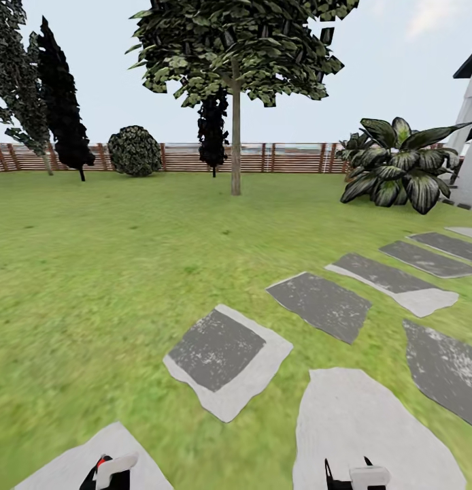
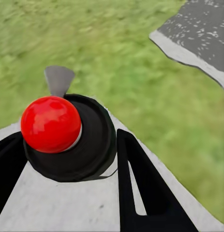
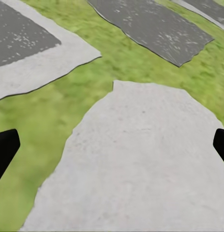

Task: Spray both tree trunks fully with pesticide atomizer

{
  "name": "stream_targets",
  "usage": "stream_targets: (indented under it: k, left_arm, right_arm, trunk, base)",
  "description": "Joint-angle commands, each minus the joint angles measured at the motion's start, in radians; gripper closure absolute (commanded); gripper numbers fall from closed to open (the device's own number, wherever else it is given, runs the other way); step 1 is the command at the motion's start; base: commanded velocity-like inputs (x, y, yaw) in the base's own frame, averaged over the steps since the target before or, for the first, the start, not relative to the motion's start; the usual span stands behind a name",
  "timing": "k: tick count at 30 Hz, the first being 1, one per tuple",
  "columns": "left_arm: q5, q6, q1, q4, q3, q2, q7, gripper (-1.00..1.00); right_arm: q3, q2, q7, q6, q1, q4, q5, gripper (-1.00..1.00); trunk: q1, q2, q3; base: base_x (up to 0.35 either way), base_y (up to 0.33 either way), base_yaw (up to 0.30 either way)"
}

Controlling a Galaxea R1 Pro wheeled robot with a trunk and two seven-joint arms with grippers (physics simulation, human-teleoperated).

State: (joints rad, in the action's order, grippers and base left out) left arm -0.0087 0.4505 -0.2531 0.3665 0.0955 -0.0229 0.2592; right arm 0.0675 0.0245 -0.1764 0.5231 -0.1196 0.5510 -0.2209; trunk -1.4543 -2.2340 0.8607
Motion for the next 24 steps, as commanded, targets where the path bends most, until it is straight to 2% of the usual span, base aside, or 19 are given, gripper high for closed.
stream_targets:
  k: [1, 24]
  left_arm:
    - [0.000, 0.000, 0.000, 0.000, 0.000, 0.000, 0.000, 1.00]
    - [0.000, 0.000, 0.000, 0.000, 0.000, 0.000, 0.000, 1.00]
  right_arm:
    - [0.000, 0.000, 0.000, 0.000, 0.000, 0.000, 0.000, -1.00]
    - [0.000, 0.000, 0.000, 0.000, 0.000, 0.001, 0.000, -1.00]
  trunk:
    - [0.000, 0.000, 0.000]
    - [0.000, 0.000, 0.000]
  base:
    - [0.340, 0.000, 0.000]
    - [0.340, 0.000, 0.000]
